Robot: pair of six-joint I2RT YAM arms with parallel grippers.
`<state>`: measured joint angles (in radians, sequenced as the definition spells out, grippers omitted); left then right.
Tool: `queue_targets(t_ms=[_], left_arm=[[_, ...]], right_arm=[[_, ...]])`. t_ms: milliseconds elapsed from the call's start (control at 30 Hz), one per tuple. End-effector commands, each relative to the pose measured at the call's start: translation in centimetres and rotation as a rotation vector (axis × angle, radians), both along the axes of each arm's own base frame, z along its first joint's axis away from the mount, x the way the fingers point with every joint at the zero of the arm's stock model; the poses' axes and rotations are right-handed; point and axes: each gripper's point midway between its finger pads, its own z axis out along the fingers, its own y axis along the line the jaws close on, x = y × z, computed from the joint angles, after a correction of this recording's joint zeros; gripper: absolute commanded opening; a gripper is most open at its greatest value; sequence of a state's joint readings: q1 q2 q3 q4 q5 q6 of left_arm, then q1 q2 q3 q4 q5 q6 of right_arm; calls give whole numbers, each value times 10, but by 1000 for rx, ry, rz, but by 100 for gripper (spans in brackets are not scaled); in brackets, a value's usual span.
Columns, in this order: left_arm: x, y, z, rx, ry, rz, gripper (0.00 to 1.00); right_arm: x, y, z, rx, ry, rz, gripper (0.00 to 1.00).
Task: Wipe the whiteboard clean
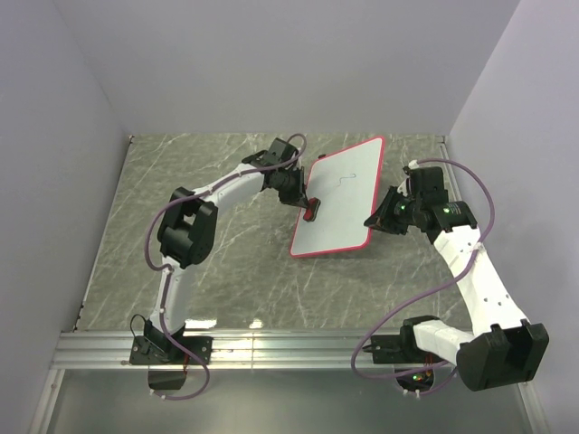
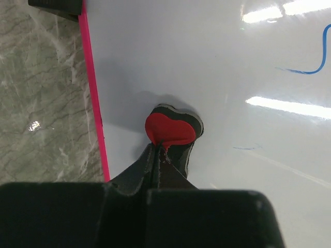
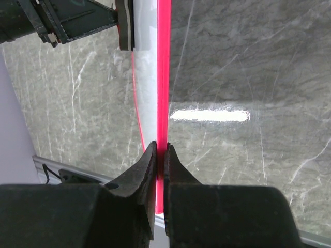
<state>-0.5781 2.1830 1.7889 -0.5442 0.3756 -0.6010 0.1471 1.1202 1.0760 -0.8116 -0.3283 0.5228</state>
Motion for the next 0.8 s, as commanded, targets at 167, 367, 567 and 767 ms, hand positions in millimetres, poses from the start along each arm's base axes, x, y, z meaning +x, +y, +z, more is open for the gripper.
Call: queue_targets(t_ms=[167, 367, 567, 767], left_arm=[[-7, -37, 21, -31, -45, -101, 0], [13, -86, 81, -192, -162, -152, 0], [18, -122, 98, -323, -206, -204, 0], [4, -150, 140, -435, -335, -271, 0]], right_arm=[[4, 8, 19, 18, -65, 48, 0], [0, 10, 15, 27, -56, 56, 0], [-14, 9, 7, 3, -32, 76, 0], [-32, 10, -3, -20, -7, 102, 0]])
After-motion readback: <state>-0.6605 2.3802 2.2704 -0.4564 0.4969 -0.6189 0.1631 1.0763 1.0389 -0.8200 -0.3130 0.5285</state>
